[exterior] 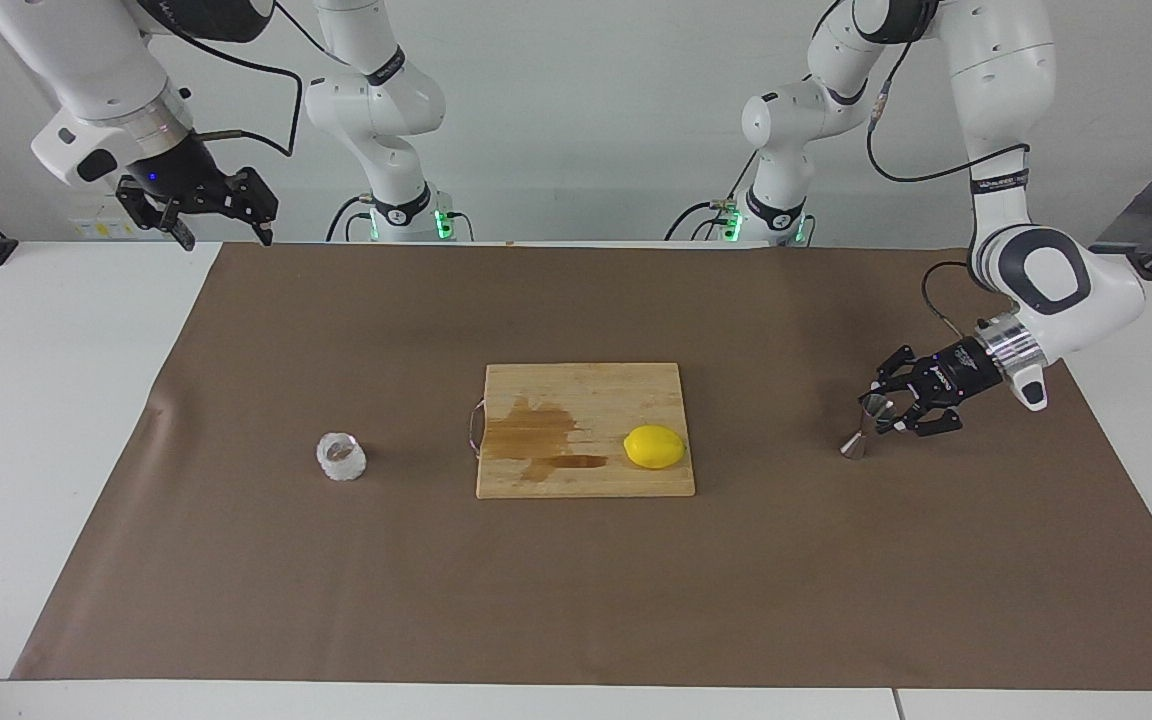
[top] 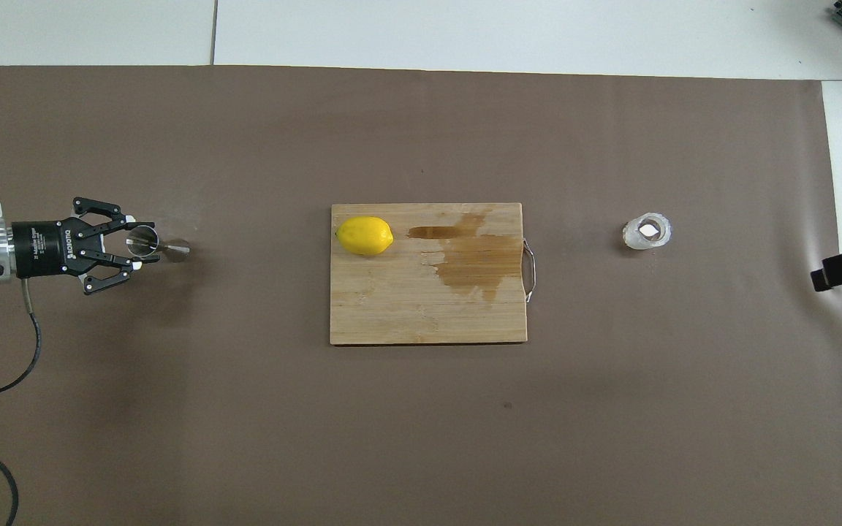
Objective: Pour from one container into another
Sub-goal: 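Lift the metal cup with the left gripper toward the cutting board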
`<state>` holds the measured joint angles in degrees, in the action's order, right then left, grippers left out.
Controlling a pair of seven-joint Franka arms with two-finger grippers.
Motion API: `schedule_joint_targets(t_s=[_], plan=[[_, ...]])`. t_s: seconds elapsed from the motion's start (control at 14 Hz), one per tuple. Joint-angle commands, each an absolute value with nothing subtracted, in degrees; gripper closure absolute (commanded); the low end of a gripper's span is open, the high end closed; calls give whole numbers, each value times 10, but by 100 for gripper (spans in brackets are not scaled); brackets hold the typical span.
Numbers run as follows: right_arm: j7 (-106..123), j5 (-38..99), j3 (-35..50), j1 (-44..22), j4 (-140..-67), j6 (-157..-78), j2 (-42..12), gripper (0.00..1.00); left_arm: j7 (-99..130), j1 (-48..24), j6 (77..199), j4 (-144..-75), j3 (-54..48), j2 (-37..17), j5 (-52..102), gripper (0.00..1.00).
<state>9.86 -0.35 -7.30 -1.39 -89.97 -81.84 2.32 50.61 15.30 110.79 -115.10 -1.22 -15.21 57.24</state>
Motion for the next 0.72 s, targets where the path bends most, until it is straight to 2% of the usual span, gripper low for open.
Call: schedule_joint_targets(t_s=[0.0,0.36,0.64], plan=[[93,-3,-72,-15,-911,-817,34,0,511,144,1115,-1152,-13,-141,584,100],[93,-3,-72,-15,-911,-817,34,0,663,88,1117,-1085,-18,-134,582,100],[93,-3,-72,-15,-911,-817,34,0,763,36,1121,-1066,-33,-113,584,100]])
